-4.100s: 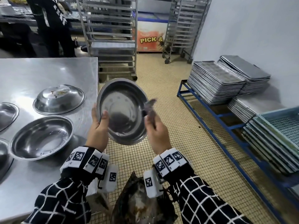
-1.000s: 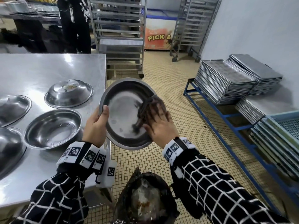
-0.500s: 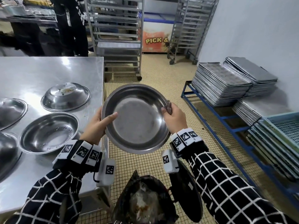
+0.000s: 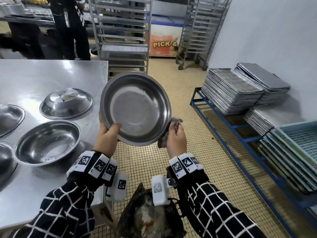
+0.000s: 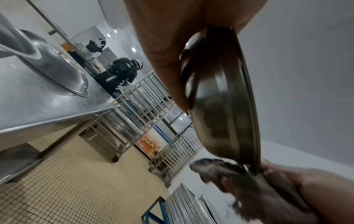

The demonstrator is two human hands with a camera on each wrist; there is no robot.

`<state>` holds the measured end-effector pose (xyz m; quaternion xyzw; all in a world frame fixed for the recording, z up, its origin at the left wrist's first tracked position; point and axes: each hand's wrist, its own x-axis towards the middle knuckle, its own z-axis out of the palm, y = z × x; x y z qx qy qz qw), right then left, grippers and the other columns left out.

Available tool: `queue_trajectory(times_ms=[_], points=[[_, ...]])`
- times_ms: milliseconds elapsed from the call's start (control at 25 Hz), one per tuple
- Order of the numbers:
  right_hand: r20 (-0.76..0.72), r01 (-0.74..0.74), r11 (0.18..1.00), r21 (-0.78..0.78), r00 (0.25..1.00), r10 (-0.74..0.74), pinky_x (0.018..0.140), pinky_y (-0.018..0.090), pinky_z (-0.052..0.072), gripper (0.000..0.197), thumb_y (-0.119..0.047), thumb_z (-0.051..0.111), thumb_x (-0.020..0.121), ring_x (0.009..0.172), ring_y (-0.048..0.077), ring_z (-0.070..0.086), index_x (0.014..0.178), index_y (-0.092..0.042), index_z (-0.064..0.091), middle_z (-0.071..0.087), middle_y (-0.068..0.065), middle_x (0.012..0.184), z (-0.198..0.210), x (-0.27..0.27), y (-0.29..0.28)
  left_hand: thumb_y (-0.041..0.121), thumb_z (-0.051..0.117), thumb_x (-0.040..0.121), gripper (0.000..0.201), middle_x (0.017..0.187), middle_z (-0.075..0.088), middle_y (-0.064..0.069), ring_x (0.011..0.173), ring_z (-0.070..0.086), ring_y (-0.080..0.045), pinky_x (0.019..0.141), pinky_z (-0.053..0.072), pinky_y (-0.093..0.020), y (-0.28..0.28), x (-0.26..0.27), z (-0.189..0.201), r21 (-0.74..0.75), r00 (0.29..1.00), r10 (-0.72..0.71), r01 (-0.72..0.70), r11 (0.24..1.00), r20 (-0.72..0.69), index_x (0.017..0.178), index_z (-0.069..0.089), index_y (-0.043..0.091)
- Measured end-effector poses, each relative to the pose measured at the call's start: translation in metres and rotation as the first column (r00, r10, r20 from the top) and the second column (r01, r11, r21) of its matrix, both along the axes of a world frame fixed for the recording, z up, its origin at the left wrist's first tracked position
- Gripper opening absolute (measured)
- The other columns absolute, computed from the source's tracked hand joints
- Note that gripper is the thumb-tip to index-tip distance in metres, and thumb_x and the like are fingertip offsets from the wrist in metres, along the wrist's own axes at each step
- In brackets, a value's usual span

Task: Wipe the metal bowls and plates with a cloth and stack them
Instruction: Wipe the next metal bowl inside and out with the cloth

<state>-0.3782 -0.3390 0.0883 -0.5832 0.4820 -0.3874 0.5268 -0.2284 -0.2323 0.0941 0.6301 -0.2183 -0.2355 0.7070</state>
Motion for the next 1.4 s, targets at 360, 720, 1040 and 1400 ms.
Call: queue_trajectory(times_ms=[360, 720, 1040, 1400], points=[[-0.711, -0.841, 0.413, -0.35, 0.526, 0.468, 0.119, 0.048, 0.003, 0.059, -0.054, 0.012, 0.099, 0.143, 0.012, 0.022, 0.145, -0.026, 0.035, 0.033, -0.006, 0.152, -0.018, 0.02, 0.047, 0.055, 0.035, 0.097, 0.053, 0.124, 0.055, 0.001, 0.118, 0.049, -0.015, 0.091, 0.039, -0.004, 0.008, 0.012, 0.009, 0.089, 0.997, -0.038, 0.032, 0.995, 0.064, 0.138, 0.043, 0.024], [-0.738, -0.842, 0.464, -0.274, 0.494, 0.461, 0.118, 0.04, 0.019, 0.077, -0.065, 0.0, 0.091, 0.141, 0.016, 0.028, 0.142, -0.027, 0.043, 0.045, 0.0, 0.145, -0.05, 0.005, 0.029, 0.046, 0.041, 0.098, 0.033, 0.116, 0.062, 0.01, 0.11, 0.056, 0.003, 0.102, 0.038, -0.019, 0.016, 0.017, 0.002, 0.112, 0.973, -0.126, 0.105, 0.988, 0.195, 0.126, 0.051, 0.033], [-0.893, -0.802, 0.472, -0.366, 0.445, 0.064, 0.12, 0.042, 0.006, 0.056, -0.052, 0.005, 0.099, 0.147, 0.011, -0.001, 0.148, -0.033, 0.022, 0.02, -0.009, 0.157, -0.043, -0.011, 0.001, 0.038, 0.037, 0.101, 0.029, 0.105, 0.063, 0.005, 0.086, 0.061, -0.007, 0.066, 0.05, -0.016, 0.015, 0.019, 0.025, 0.172, 0.968, -0.203, 0.177, 0.969, 0.148, 0.125, 0.051, 0.029], [-0.468, -0.49, 0.817, -0.302, 0.824, 0.321, 0.061, 0.019, 0.046, 0.038, -0.033, 0.032, 0.103, 0.068, 0.011, 0.057, 0.123, -0.014, 0.057, 0.064, 0.002, 0.086, 0.011, 0.001, -0.062, 0.049, 0.03, 0.099, 0.041, 0.096, 0.069, -0.015, 0.079, 0.066, -0.035, 0.055, 0.056, -0.041, 0.016, 0.02, 0.014, 0.217, 0.918, -0.36, 0.391, 0.894, -0.167, 0.112, 0.06, 0.024]])
